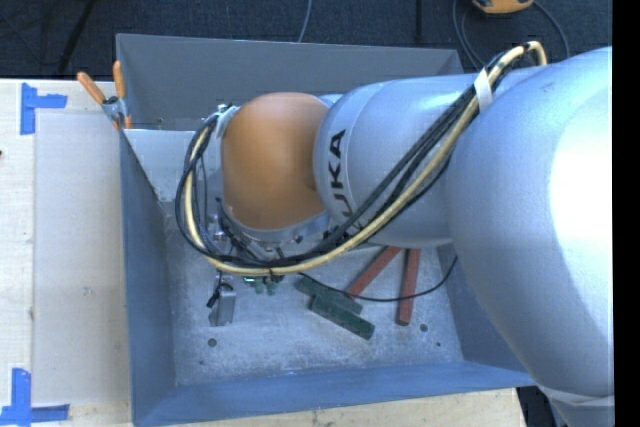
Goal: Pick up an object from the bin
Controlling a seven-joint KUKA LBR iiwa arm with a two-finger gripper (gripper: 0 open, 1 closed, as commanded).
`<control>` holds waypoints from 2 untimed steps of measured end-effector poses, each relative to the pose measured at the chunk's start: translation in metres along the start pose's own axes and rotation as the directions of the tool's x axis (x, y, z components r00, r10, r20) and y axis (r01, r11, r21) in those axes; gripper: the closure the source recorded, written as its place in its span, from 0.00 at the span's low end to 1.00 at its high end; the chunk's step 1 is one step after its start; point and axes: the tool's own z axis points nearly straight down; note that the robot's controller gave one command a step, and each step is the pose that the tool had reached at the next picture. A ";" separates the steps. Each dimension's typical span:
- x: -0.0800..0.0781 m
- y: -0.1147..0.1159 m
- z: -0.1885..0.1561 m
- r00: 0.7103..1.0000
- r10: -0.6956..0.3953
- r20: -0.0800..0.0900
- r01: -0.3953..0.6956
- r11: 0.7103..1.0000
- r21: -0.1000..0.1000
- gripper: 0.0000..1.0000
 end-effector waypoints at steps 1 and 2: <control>-0.002 -0.001 -0.005 1.000 0.004 0.007 -0.004 1.000 -0.002 0.00; -0.026 -0.040 -0.019 0.998 -0.062 0.007 0.062 0.998 -0.002 0.00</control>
Offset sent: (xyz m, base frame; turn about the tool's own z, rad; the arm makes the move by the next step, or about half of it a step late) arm 0.0434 -0.0697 0.0284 -0.0908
